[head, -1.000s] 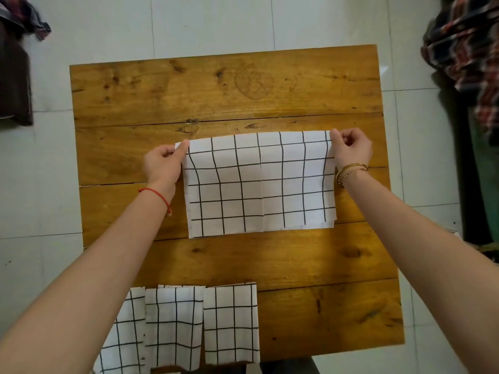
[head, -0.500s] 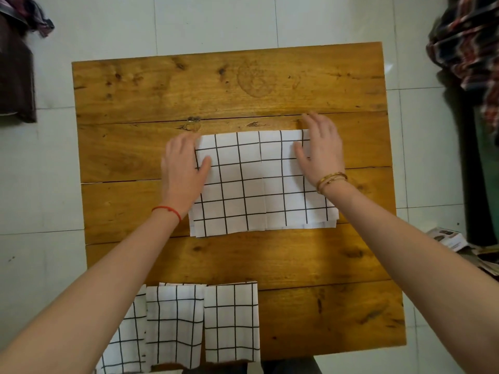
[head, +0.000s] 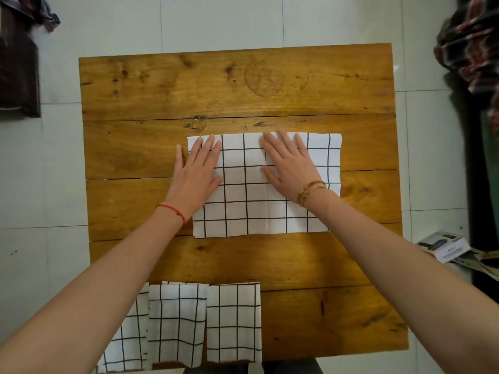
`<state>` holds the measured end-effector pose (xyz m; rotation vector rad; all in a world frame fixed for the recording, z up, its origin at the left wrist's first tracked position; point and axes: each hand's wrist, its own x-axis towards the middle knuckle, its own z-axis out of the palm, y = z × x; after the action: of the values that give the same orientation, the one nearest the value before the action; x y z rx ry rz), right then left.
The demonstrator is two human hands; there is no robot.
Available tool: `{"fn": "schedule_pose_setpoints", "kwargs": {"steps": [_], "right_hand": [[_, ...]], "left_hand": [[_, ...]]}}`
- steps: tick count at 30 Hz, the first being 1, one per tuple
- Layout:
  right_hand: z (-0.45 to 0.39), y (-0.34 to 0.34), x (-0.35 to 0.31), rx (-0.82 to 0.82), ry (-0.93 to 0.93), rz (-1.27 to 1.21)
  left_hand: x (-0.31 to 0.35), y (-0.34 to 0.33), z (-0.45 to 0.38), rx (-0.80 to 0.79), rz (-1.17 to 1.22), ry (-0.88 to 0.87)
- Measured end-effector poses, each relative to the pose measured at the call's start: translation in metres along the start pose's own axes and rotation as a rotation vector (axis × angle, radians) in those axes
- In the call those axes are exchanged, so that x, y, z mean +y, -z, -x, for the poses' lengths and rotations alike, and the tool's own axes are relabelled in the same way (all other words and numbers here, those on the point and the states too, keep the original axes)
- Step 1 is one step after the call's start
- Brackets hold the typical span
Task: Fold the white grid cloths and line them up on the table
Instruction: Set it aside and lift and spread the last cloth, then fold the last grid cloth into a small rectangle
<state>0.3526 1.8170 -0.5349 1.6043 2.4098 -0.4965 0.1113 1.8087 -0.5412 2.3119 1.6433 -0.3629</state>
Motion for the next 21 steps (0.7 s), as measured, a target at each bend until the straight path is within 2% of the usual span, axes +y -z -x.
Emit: {"fn": "schedule_pose_setpoints", "kwargs": {"steps": [8, 14, 17, 21], "right_hand": [[-0.042, -0.005, -0.068, -0.023, 0.090, 0.056], [-0.032, -0.013, -0.053, -0.024, 0.020, 0.040], [-0.016, -0.014, -0.022, -0.018, -0.085, 0.018], [0.021, -0.016, 0.034, 0.012, -0.339, 0.021]], "left_hand": [[-0.001, 0.001, -0.004, 0.007, 0.063, 0.026], [-0.004, -0.001, -0.006, -0.014, 0.037, 0.037], [-0.004, -0.002, -0.005, -0.025, 0.034, 0.042], [-0.004, -0.001, -0.006, -0.046, 0.041, 0.049]]}}
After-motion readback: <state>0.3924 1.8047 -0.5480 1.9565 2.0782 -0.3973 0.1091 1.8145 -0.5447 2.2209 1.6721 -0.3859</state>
